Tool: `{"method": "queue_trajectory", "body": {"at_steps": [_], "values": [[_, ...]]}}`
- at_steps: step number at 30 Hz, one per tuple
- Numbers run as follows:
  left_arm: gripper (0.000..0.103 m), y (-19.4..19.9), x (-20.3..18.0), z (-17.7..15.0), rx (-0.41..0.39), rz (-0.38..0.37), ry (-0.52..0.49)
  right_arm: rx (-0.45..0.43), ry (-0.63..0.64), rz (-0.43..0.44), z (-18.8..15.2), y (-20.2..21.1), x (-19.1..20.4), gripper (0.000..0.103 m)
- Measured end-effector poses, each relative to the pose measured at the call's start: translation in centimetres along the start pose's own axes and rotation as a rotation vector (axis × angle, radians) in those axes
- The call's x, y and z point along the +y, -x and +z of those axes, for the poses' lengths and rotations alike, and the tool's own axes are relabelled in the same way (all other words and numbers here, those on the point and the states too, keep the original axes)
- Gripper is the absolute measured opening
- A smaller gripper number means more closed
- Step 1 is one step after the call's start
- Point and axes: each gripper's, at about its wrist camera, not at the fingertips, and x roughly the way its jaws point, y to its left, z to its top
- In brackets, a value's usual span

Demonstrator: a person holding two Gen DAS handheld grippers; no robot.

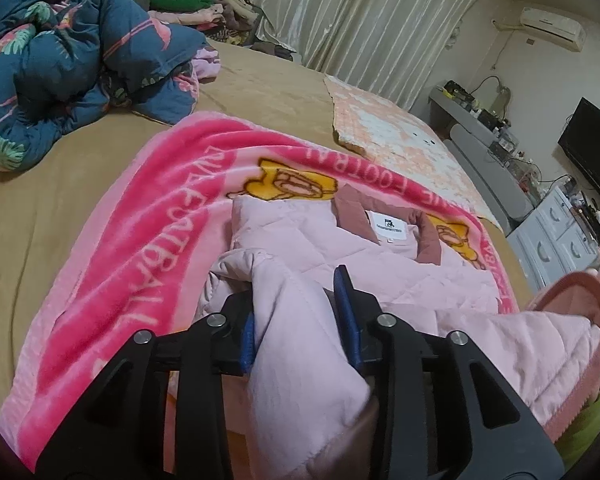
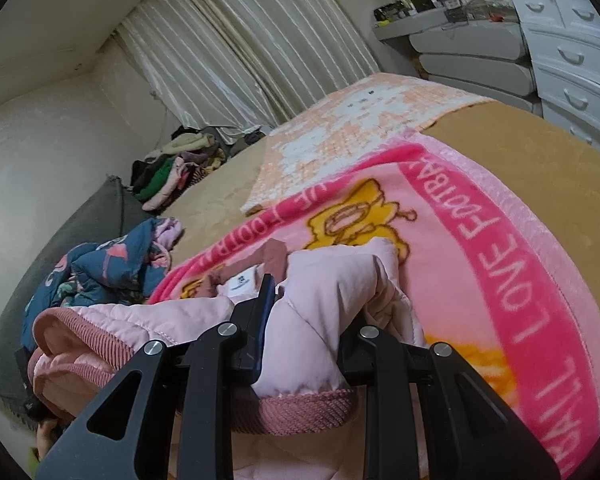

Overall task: Fold large clothes
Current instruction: 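Lift the hem with both tools and fold it over toward the collar, then lay the hem down over the collar and open both tools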

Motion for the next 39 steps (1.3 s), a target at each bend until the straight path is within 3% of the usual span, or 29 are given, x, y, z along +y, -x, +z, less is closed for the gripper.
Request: {"method": "queue_trajectory", "body": {"at_steps": [10, 12, 21, 27, 32, 33, 35, 39], "values": [[0.041, -0.1, -0.8, -0.1, -0.025, 0.002, -0.022, 0.038, -0.058, -0.062, -0.9, -3.0, -2.0, 0.023], [0.052, 0.1, -0.9, -0.1, -0.03, -0.012, -0.026, 0.048, -0.061, -0.076, -0.8, -3.6, -2.1, 0.023], [0.072, 1.8, -1.0, -0.1, -0.051, -0.086, -0.002, 0.077, -0.063, -0.12, -0.9, -5.9, -1.9, 0.026], [0.074, 3.0, -1.0, -0.2, -0.078, -0.118, 0.013, 0.081, -0.081, -0.121, -0.9, -6.1, -1.9, 0.028], [0.075, 3.6, -1.0, -0.3, -0.091, -0.111, 0.014, 0.085, -0.102, -0.11, -0.8, -5.9, -1.9, 0.03], [0.084, 4.1, -1.0, -0.3, -0.109, -0.098, 0.008, 0.086, -0.107, -0.107, -0.8, -5.9, -1.9, 0.031], [0.093, 5.3, -1.2, -0.3, -0.152, -0.086, -0.008, 0.087, -0.116, -0.097, -0.7, -5.8, -1.9, 0.033], [0.094, 6.8, -2.0, -0.1, -0.198, -0.067, -0.055, 0.085, -0.113, -0.081, -0.5, -5.5, -1.6, 0.041]]}}
